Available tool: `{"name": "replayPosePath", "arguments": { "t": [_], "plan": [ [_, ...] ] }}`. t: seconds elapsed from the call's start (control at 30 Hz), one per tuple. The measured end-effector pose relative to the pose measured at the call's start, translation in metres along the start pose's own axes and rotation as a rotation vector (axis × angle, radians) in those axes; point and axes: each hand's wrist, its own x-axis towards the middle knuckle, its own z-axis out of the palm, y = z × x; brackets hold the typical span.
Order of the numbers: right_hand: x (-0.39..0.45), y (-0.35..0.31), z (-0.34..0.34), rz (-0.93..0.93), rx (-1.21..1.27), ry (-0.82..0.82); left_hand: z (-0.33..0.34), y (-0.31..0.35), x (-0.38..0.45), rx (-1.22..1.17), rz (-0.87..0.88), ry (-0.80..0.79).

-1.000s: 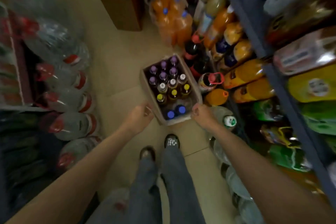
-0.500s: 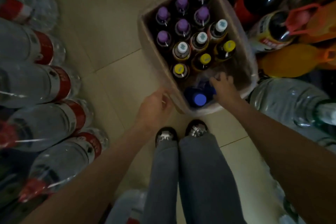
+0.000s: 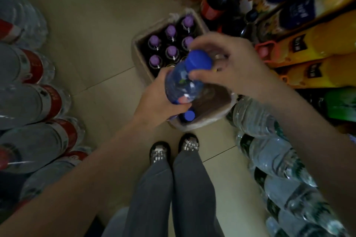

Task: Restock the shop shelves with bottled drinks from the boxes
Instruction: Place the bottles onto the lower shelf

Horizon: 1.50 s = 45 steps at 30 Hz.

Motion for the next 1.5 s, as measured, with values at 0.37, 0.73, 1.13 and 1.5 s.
{"name": "replayPosePath", "arguments": {
  "t": [0.37, 0.73, 1.13, 1.5],
  "plan": [
    [-0.014, 0.196, 0.17, 0.607, -0.778, -0.431, -0.018, -0.106, -0.025, -0.209, -0.296, 0.312],
    [-0.042, 0.041, 0.031, 0.505, -0.545, -0.042, -0.018, 0.034, -0.049, -0.147, -0.158, 0.105],
    [-0.261, -0.329, -0.229, 0.24, -0.682, 0.621, -0.044, 0.392, -0.165, -0.073, 0.304, -0.273],
    [-0.569, -0.444, -0.266, 0.249, -0.733, 1.074, 0.108, 0.546, -0.366, 0.026, 0.641, -0.508]
  ]
}}
